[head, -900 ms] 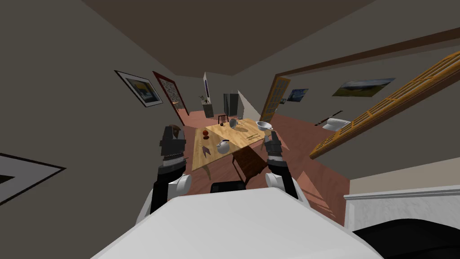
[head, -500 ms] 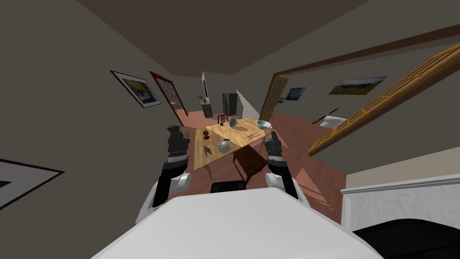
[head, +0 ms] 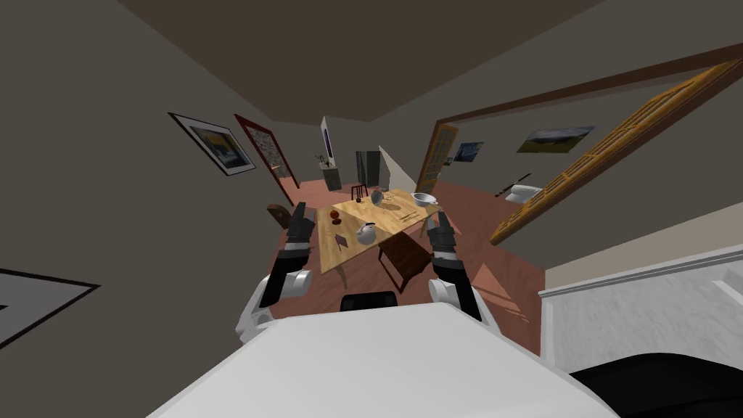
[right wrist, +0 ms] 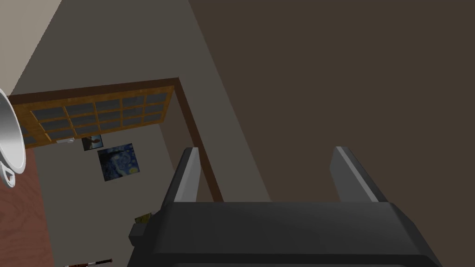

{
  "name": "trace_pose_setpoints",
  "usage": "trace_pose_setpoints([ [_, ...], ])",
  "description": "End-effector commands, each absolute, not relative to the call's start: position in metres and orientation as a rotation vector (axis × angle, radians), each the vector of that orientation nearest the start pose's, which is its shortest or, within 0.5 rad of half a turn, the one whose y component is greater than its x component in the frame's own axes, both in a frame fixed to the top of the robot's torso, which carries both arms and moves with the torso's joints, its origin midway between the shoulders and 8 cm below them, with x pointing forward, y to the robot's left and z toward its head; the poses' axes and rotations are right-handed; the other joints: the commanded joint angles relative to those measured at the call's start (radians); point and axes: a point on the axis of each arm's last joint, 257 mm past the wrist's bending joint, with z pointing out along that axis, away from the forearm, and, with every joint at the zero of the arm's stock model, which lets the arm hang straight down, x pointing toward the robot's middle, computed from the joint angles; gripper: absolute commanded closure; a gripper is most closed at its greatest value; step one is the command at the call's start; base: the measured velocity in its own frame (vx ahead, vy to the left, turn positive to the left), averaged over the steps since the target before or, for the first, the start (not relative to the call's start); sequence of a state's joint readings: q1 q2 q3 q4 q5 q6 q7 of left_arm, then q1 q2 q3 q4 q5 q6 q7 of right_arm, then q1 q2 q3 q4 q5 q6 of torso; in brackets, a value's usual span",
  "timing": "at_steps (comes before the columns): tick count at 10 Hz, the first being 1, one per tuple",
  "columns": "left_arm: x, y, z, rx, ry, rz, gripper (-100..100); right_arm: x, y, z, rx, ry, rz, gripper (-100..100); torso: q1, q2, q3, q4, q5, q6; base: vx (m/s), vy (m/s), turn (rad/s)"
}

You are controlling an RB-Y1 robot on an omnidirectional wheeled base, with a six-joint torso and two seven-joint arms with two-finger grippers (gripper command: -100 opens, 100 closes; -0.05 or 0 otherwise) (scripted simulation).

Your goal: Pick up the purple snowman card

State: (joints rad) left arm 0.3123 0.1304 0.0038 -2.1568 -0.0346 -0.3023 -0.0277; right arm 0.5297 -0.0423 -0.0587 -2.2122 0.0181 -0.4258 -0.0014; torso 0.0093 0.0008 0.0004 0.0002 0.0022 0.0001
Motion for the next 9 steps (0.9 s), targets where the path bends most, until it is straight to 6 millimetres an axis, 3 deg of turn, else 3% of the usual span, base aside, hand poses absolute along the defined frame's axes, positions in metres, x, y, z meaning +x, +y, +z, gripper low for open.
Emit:
trace_pose_setpoints([
  [1, 0.435, 0.257, -0.019, -0.679, 0.892, -1.256, -100, 0.361, -0.306, -0.03, 0.746, 0.764, 1.179, 0, 0.0, 0.0, 0.0, 0.0, 0.0, 0.0, -0.042, 0.183, -0.169],
  [6, 0.47, 0.257, -0.045, -0.76, 0.971, -1.25, -100, 0.361, -0.306, -0.03, 0.746, 0.764, 1.179, 0, -0.001, 0.001, 0.0, 0.0, 0.0, 0.0, -0.041, 0.124, -0.081],
  [9, 0.504, 0.256, -0.068, -0.835, 1.035, -1.25, -100, 0.361, -0.306, -0.03, 0.747, 0.764, 1.179, 0, -0.002, 0.0, 0.0, 0.0, 0.0, -0.001, -0.046, 0.123, -0.108],
])
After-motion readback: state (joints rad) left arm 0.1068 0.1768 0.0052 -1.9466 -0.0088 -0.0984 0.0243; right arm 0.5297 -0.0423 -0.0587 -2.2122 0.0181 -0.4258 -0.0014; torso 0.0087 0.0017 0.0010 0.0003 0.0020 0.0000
